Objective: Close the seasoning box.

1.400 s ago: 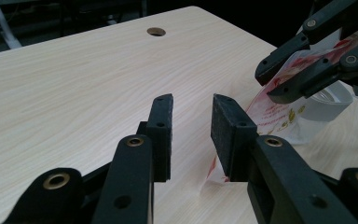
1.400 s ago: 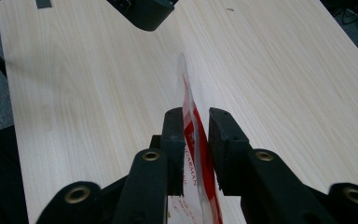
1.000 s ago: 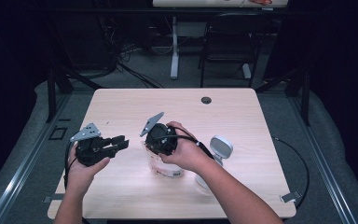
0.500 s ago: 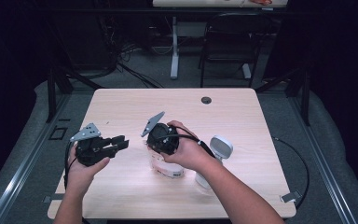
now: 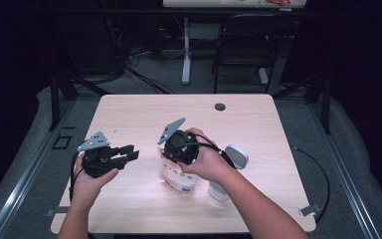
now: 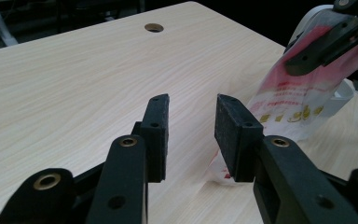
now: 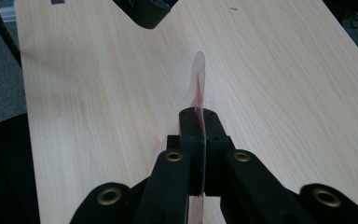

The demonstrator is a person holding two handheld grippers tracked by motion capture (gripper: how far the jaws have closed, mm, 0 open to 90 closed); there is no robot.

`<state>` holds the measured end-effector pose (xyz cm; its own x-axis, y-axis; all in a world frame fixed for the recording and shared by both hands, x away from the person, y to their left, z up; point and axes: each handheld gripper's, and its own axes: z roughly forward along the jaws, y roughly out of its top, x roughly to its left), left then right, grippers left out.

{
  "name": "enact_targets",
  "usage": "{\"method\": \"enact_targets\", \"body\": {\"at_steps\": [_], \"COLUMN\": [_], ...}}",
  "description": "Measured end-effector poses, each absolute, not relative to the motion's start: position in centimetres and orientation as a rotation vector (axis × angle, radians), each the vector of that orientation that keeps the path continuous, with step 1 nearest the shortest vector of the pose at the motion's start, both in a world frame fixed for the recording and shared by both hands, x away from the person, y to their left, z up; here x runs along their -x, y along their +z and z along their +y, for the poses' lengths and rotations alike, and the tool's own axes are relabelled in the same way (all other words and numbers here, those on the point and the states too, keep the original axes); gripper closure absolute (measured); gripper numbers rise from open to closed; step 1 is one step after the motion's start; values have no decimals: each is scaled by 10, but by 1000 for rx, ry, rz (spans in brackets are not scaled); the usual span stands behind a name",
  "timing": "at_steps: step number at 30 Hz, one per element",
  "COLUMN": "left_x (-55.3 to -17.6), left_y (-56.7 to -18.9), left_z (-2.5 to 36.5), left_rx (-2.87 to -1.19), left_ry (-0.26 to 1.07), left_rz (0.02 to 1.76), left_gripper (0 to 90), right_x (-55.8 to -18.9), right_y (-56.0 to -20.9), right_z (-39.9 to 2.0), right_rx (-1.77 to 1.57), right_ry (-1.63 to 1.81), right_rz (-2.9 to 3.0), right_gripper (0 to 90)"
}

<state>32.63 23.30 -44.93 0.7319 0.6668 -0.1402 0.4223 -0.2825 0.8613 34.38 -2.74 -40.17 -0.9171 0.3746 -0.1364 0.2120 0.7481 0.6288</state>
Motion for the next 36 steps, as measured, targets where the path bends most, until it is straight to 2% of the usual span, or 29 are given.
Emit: {"method": "enact_targets", "body": {"at_steps": [20, 36], "left_x": [-328, -329], "left_y": [-454, -462], "left_z": [225, 209], "left_rx": [-1956, -2001], "left_ry": [286, 199], "left_rz": [814, 734], "left_gripper": [571, 514], "right_x": [-335, -332], "right_y": [-387, -378], "right_z": [-44, -56], "right_rx": [-429, -418], "right_ry": [1001, 1063], "right_rz": [2662, 2652], "right_gripper": [900, 900]}}
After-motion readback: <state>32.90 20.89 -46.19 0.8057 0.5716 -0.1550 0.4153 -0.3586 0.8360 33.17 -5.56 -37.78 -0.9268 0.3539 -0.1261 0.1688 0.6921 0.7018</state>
